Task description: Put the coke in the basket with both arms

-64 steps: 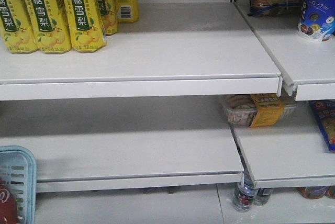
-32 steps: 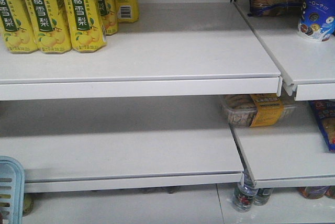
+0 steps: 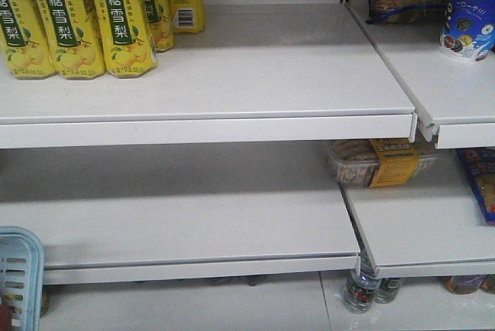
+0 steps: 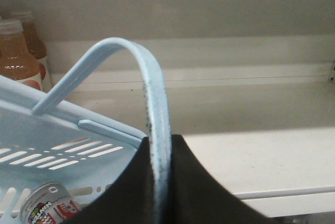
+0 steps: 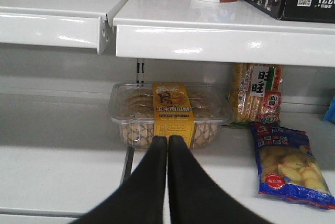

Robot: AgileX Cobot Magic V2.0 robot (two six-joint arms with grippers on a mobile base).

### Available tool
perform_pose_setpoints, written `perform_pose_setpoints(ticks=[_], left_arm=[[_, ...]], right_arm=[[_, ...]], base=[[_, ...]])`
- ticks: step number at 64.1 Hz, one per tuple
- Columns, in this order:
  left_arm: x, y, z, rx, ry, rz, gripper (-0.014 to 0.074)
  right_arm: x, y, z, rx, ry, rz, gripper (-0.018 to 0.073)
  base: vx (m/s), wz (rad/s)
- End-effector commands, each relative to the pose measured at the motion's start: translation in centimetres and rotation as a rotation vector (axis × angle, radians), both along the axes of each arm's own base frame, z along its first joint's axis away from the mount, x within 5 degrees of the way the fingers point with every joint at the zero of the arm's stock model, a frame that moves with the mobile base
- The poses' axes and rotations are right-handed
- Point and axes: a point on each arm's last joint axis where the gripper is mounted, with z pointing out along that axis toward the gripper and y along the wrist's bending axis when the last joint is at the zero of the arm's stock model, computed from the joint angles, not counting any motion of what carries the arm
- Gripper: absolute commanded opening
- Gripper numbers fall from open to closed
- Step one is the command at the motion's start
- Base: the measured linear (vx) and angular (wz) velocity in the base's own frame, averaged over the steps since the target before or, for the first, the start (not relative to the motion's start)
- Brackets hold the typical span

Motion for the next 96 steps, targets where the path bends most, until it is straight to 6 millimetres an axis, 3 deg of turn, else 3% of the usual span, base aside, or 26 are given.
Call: perform_pose_setpoints(ticks=[1, 46, 62, 78, 96], left_arm=[[-0.3, 0.0, 2.9, 0.046, -0.225, 0.001, -0.0006], [-0.3, 0.0, 2.9, 0.047, -0.225, 0.001, -0.0006], [-0.3, 0.0, 2.9, 0.047, -0.225, 0.001, -0.0006], [-0.3, 0.0, 2.9, 0.047, -0.225, 0.001, -0.0006], [-0.3, 0.0, 2.9, 0.047, -0.224, 0.001, -0.0006]], right_arm=[[0.1, -0.2, 1.5, -0.001, -0.085, -0.018, -0.0009], [-0.3, -0.2, 1.3, -0.02, -0.114, -0.02, -0.001], [-1.2, -0.2, -2.6, -0.034, -0.118, -0.025, -0.001], [-1.4, -0.4, -5.6, 0.063, -0.203, -0.051, -0.001], [-1.4, -0.4, -5.7, 0.04, -0.193, -0.051, -0.001]], base=[[0.0, 0.0], [0.0, 0.0], [0.0, 0.0], [0.0, 0.0], [0.0, 0.0]])
